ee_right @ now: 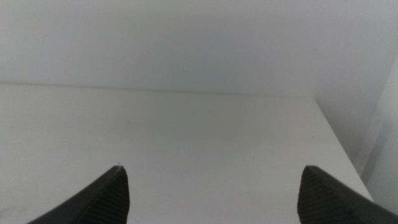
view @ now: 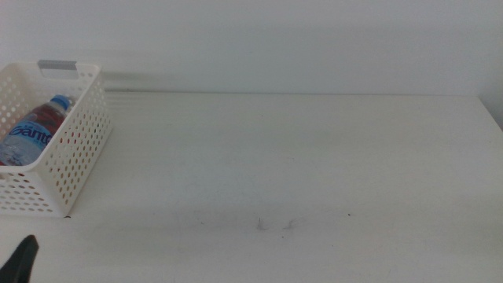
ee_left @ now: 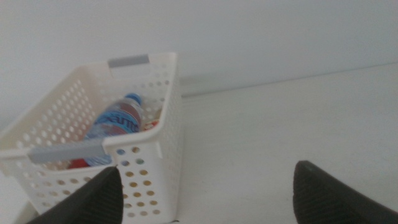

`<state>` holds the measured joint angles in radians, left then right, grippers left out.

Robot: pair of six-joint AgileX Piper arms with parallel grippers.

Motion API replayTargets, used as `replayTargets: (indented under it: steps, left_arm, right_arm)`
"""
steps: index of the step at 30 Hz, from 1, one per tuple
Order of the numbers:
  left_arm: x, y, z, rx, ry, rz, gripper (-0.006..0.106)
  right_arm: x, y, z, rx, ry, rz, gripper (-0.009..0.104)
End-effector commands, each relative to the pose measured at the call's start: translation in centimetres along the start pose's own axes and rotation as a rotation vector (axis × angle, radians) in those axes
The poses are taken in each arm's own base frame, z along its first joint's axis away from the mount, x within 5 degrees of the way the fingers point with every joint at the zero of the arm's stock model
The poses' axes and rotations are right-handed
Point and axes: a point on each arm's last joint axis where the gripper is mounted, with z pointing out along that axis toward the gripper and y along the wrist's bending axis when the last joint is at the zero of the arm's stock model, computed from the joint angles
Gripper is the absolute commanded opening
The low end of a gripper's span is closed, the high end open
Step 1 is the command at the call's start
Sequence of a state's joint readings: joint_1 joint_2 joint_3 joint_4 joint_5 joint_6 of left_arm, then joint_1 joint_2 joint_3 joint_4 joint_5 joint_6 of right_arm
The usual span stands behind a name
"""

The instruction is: Use arms to grab the bottles and put them into the dustbin to the left of the table.

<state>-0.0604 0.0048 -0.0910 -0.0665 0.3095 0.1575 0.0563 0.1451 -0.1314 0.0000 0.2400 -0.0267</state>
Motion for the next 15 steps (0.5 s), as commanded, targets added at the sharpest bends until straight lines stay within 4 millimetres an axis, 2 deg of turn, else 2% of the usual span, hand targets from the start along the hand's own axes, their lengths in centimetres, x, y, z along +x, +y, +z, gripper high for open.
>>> replayTargets:
  steps: [1, 5, 10, 15]
  left_arm:
    - [0.5, -0.1, 0.3, 0.001, -0.033, -0.037, 0.094]
    - [1.7, -0.1, 0.7, -0.002, -0.025, -0.038, 0.094]
    - [2.4, -0.2, 0.7, 0.005, 0.027, -0.035, 0.094]
    - [1.9, -0.2, 0.7, -0.004, -0.025, -0.035, 0.094]
  right_arm:
    - [1.7, -0.1, -0.2, 0.02, -0.024, -0.018, 0.093]
    - [3.5, 0.0, -0.3, 0.02, -0.027, -0.02, 0.093]
    - [3.7, 0.0, -0.3, 0.02, -0.014, -0.02, 0.093]
    - [3.7, 0.0, -0.3, 0.021, -0.014, -0.014, 0.093]
